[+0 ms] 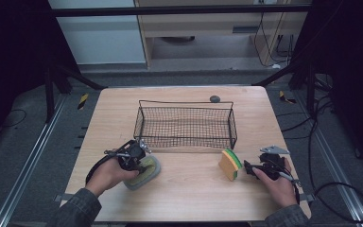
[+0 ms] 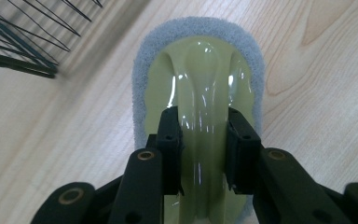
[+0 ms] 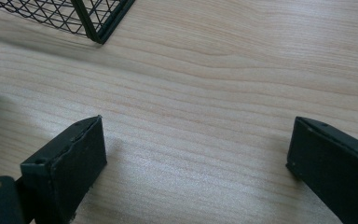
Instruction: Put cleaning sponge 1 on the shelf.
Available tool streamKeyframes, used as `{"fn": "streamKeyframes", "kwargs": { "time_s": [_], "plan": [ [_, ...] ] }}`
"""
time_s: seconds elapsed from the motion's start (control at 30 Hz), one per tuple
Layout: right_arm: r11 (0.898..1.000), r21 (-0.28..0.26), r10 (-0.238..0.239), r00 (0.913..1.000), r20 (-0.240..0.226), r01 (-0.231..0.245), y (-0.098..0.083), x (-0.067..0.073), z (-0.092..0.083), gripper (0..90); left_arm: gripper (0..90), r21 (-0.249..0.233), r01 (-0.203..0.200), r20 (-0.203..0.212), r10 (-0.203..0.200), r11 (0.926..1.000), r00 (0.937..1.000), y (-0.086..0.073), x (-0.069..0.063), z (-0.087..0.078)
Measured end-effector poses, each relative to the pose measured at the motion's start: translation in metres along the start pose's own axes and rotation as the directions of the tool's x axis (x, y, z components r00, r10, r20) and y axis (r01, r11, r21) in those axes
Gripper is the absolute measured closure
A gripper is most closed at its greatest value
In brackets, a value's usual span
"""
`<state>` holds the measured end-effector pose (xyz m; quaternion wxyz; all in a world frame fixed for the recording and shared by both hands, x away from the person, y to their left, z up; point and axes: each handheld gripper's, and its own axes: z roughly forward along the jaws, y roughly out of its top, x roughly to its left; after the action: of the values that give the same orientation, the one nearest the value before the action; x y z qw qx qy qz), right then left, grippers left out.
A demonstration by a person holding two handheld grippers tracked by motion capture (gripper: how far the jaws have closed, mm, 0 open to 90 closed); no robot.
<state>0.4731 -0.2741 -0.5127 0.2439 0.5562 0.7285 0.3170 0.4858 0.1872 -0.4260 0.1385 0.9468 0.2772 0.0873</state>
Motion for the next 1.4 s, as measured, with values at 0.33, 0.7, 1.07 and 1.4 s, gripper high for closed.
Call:
{"fn": "streamKeyframes", "kwargs": {
  "time_s": [0.33, 0.7, 1.07, 1.4],
  "plan": [
    [1.0, 0.002, 0.006, 1.0, 0.0, -0.006, 0.0, 0.001, 0.0, 4.4, 70.5, -0.043, -0.149, -0.191, 0.139, 0.9879, 0.9717, -0.014, -0.012, -0.033],
    [1.0, 0.002, 0.006, 1.0, 0.0, -0.006, 0.0, 0.001, 0.0, 4.4, 70.5, -0.124, -0.21, -0.271, 0.17, 0.9698, 0.9475, -0.009, -0.003, -0.059],
    [1.0, 0.01, 0.0, 0.9999, -0.014, 0.0, 0.001, 0.002, 0.001, 1.5, 70.5, -0.14, -0.258, -0.305, 0.207, 0.9558, 0.9297, 0.004, 0.007, -0.074],
    [1.0, 0.012, -0.002, 0.9999, -0.013, 0.002, 0.001, 0.002, 0.001, 1.0, 70.5, -0.166, -0.294, -0.37, 0.217, 0.9413, 0.9033, 0.022, 0.018, -0.094]
  ]
}}
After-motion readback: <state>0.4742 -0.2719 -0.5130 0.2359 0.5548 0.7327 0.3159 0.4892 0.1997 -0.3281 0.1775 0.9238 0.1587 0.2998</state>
